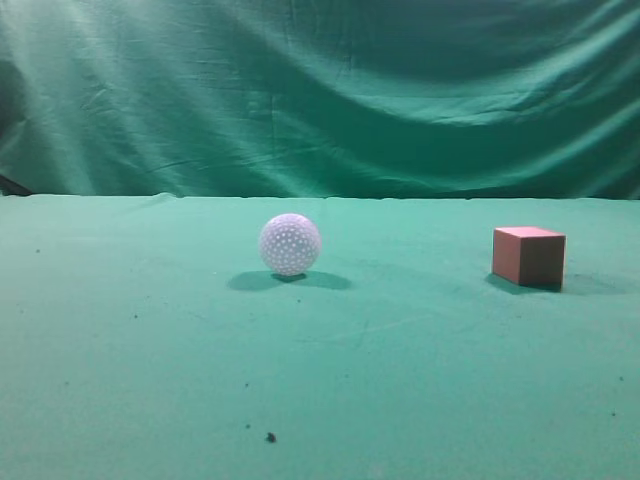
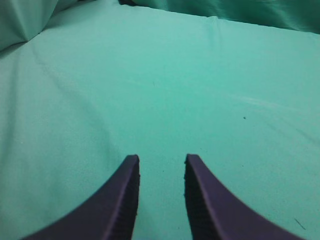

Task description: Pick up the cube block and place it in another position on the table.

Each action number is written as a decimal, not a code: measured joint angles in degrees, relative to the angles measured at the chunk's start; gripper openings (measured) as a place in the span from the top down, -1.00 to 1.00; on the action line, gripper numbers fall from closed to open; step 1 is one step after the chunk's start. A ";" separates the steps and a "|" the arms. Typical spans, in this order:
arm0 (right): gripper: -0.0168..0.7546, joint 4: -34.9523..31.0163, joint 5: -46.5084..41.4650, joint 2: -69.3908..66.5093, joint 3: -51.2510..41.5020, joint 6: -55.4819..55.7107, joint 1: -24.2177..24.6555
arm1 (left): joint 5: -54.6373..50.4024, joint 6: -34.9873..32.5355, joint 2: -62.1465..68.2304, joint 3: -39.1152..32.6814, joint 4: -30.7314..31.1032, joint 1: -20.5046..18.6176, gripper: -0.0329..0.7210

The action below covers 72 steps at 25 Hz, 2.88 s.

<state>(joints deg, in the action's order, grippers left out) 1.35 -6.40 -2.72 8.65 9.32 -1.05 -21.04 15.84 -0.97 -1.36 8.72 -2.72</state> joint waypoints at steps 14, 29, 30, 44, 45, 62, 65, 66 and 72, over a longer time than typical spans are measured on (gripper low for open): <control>0.96 -6.30 -33.56 -29.47 21.32 -11.09 -5.37 | 0.00 0.00 0.00 0.00 0.00 0.00 0.22; 0.96 -4.85 -44.25 -68.78 40.57 -13.31 -25.90 | 0.00 0.00 0.00 0.00 0.00 0.00 0.22; 0.96 -3.67 -43.54 -70.90 41.04 -13.45 -26.99 | 0.00 0.00 0.00 0.00 0.00 0.00 0.22; -0.72 -0.03 -32.65 -92.62 47.39 -1.21 -28.41 | 0.00 0.00 0.00 0.00 0.00 0.00 0.22; -0.72 -0.03 -32.43 -93.91 47.53 -0.76 -28.41 | 0.00 0.00 0.00 0.00 0.00 0.00 0.22; 0.39 3.84 -36.90 -101.46 71.07 2.27 -18.03 | 0.00 0.00 0.00 0.00 0.00 0.00 0.22; 0.39 4.05 -38.92 -106.24 76.24 0.62 -16.23 | 0.00 0.00 0.00 0.00 0.00 0.00 0.22; 0.39 4.05 -38.93 -107.92 77.14 0.13 -16.09 | 0.00 0.00 0.00 0.00 0.00 0.00 0.22; 0.39 3.85 -37.89 -114.88 78.36 -0.45 -16.09 | 0.00 0.00 0.00 0.00 0.00 0.00 0.22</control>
<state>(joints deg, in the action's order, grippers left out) 5.20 -44.29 -117.61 87.01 8.87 -17.14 -21.04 15.84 -0.97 -1.36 8.72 -2.72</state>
